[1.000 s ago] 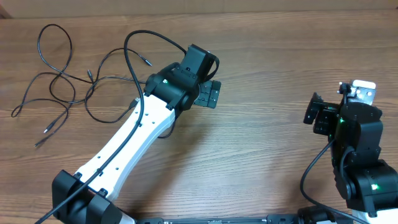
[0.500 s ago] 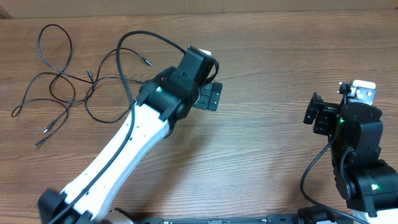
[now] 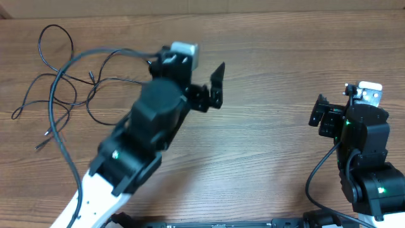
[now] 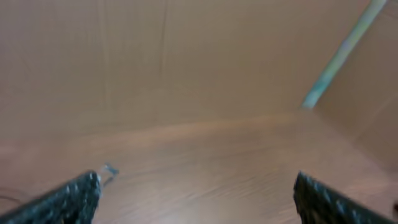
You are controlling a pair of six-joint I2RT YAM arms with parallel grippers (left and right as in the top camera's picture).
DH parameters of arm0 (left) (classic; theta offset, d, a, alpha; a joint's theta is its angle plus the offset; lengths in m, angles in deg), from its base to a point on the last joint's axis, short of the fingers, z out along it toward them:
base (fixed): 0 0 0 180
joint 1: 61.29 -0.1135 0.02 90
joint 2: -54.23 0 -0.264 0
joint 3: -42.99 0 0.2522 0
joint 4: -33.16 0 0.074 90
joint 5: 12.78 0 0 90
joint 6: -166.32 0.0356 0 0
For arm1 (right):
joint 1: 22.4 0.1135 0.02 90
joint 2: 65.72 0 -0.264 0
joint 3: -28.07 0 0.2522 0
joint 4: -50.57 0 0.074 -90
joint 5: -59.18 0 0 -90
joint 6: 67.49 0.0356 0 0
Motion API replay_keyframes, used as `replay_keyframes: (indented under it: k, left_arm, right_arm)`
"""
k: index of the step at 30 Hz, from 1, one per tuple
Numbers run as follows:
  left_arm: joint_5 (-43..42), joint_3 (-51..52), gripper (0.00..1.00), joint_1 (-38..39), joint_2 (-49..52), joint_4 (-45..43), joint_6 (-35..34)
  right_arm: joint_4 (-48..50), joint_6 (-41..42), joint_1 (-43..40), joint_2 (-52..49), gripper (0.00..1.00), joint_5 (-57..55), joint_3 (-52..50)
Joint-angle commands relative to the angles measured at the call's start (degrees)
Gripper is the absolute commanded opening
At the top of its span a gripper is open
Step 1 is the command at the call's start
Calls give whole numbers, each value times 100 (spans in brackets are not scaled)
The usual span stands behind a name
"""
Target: Untangle cables
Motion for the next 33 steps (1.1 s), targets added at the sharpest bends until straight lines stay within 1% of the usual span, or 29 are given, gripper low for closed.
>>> replay_keyframes:
  k: [1,4,7,10,12,14,17,23,27,33]
  left_arm:
    - [-168,1366,99,-24,-726,-1185,79]
    - [-273,2625,100,-44,-1419,-2577,76]
    - [-623,3825,99,-256,-2111,-3838,70]
    - [-1032,4809,99,-664,-2752,-4636,37]
    - [-1182,5265,100,-968,-3143,-4809,-122]
    - [-1259,5635,100,-1346,-3628,-4708,-337]
    - [-1335,5858,100,-1700,-4074,-4489,-334]
    - [-1333,6100,100,-2326,-4835,-3609,-332]
    - [-1338,6242,100,-2662,-5259,-3101,-334]
    - [-1375,6581,100,-3018,-5871,-2592,-332]
  right_arm:
    - [28,39,-13,9,100,-9,166]
    - [28,39,-13,9,100,-9,166]
    - [28,39,-13,9,100,-9,166]
    - [28,39,-13,9,100,-9,166]
    - [28,39,-13,9,100,-9,166]
    - [28,39,-13,9,100,-9,166]
    - [28,39,-13,9,100,-9,166]
    - [28,39,-13,9,100,-9,166]
    - [28,39,-13,9,100,-9,166]
    - [28,39,-13,9,100,-9,166]
